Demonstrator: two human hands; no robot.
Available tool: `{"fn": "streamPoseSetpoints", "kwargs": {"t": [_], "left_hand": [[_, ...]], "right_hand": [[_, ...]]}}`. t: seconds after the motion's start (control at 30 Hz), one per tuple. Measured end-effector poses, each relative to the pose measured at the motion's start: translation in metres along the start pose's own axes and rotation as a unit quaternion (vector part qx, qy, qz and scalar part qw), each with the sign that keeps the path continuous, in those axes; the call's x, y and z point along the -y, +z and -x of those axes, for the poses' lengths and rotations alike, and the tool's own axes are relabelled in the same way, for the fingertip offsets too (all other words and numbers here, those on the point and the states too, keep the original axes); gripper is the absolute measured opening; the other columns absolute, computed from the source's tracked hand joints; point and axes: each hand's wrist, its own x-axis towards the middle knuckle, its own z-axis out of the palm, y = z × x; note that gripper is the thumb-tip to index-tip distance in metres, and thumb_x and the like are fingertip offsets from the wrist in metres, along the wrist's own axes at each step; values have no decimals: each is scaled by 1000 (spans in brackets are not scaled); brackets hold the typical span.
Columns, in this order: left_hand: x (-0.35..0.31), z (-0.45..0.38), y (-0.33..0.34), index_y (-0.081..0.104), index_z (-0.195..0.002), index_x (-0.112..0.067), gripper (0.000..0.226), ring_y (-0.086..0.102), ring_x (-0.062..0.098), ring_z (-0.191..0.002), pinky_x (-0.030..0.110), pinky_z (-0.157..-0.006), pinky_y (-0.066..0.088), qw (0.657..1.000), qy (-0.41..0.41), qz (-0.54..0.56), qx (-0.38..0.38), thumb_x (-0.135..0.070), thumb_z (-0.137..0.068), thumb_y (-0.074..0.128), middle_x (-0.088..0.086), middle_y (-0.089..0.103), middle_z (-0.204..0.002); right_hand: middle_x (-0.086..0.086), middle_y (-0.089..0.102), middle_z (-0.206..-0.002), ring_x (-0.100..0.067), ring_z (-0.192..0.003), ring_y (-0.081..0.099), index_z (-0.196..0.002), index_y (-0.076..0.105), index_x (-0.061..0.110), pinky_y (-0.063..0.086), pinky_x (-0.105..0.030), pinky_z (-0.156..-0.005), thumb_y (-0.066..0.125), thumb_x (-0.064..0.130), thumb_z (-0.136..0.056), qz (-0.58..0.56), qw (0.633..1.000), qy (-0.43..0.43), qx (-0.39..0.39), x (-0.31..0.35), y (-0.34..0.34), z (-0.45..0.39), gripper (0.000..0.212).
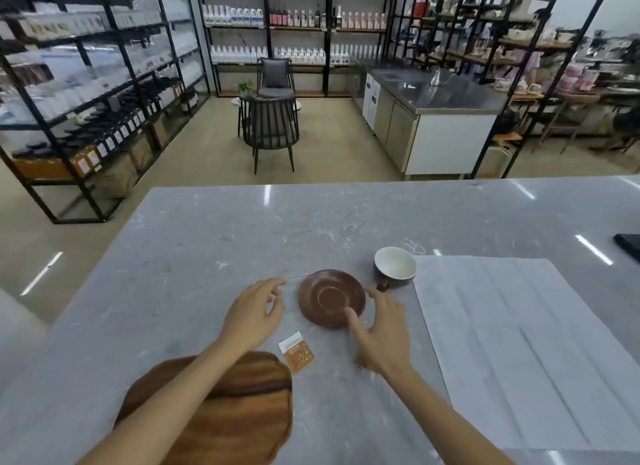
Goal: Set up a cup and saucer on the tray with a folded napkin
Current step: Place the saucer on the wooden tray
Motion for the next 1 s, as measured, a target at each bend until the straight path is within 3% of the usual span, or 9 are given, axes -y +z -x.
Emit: {"fn": "streamPoseSetpoints", "kwargs": {"t": [0.17, 0.3, 0.53, 0.67, 0.83, 1.0], "left_hand": [[3, -23, 27, 56, -138, -23, 41, 63, 10, -93, 32, -88, 55, 997, -52, 34, 49, -26, -97, 58, -8, 60, -114], [8, -37, 44, 54, -142, -19, 49, 68, 17, -96, 40, -96, 54, 989, -97, 76, 77, -27, -95, 64, 0, 65, -121], [13, -52, 67, 49, -146, -22, 59, 63, -3, -85, 13, -78, 46, 975, -143, 148, 89, -27, -92, 71, 0, 64, -124], [12, -58, 76, 56, -142, -16, 56, 70, 15, -87, 22, -84, 51, 971, -161, 163, 74, -13, -89, 74, 8, 70, -121], [14, -59, 79, 60, -139, -18, 55, 74, 17, -88, 22, -84, 54, 967, -174, 170, 68, -12, -86, 76, 3, 75, -114], [15, -48, 75, 60, -138, -26, 56, 75, 7, -79, 18, -80, 57, 964, -172, 195, 56, -13, -86, 77, -5, 76, -107]], "right_hand": [[-3, 58, -132, -22, -120, 58, -135, 57, 21, 50, -35, -98, 72, 37, -88, -41, 996, 54, 54, -10, 13, -19, 52], [-8, 54, -134, -26, -124, 55, -138, 54, 17, 47, -36, -104, 74, 26, -87, -55, 992, 81, 77, -14, 21, -30, 56], [-13, 55, -137, -25, -131, 48, -146, 50, 13, 41, -33, -107, 70, 14, -88, -61, 987, 111, 104, -21, 34, -39, 62], [-12, 53, -137, -21, -128, 51, -147, 50, 14, 46, -37, -107, 65, 6, -89, -86, 983, 123, 105, -20, 36, -42, 60], [-8, 53, -136, -18, -126, 53, -144, 54, 17, 39, -22, -104, 65, 4, -88, -83, 983, 128, 101, -21, 36, -45, 58], [4, 48, -126, -25, -110, 63, -139, 57, 18, 52, -43, -102, 66, 4, -86, -85, 985, 112, 96, -15, 31, -42, 55]]}}
